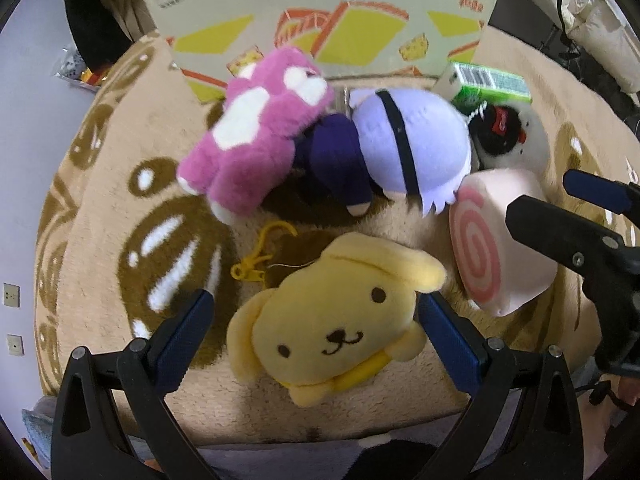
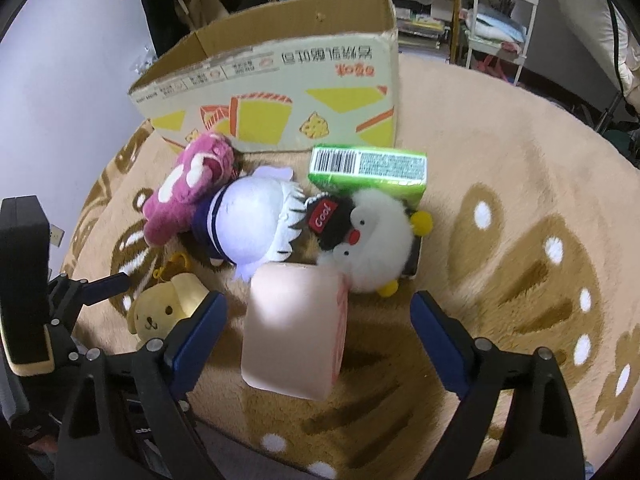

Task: Organize soft objects
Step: 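Lower the left tool onto the yellow dog plush while the right tool approaches the pink roll cushion, then close the left tool on the yellow dog while the right tool grips the pink roll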

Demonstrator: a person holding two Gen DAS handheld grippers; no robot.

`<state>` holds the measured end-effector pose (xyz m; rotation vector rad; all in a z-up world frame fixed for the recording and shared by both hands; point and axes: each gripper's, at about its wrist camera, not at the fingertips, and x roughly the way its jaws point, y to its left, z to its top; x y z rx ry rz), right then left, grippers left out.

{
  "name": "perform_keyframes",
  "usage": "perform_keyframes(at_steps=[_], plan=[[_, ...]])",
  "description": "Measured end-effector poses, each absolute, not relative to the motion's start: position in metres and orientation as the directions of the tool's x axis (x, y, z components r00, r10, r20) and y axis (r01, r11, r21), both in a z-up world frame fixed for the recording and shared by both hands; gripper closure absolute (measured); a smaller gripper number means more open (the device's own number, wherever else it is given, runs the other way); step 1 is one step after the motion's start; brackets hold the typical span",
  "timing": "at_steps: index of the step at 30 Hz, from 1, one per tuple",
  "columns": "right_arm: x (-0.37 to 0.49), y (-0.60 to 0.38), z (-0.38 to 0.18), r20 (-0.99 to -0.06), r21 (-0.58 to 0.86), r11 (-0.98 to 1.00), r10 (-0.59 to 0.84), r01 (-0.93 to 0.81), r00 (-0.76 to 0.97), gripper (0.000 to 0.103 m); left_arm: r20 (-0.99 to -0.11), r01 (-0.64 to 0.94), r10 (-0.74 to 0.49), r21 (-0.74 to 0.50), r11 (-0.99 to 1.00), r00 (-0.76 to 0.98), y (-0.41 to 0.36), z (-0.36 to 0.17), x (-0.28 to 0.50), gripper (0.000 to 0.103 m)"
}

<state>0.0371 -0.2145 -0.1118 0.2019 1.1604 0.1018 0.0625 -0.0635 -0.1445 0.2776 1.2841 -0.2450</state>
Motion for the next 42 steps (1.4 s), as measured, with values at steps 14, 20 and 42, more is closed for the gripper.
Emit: perform_keyframes(at_steps=[14,20,42], plan=[[0.045,-0.208,-0.137,-0.935,0.222,0.975,0.207,0.020,0.288,0.024,-0.979,0.298,-0.021,0.041,0.954,0.202,-0.058,-0.168,0.074,0.010],[0.045,-0.197,-0.142,-0.942,0.221,0.975,0.218,-0.017,0.256,0.047,-0.976,0.308,-0.047,0.021,0.951,0.213,-0.055,-0.173,0.072,0.020],[0.019,-0.192,-0.075,-0.813,0.147,0.988,0.149,-0.049,0.564,0.059,-0.767,0.156,-0.032,0.088,0.984,0.641,-0.024,-0.068,0.025,0.022]])
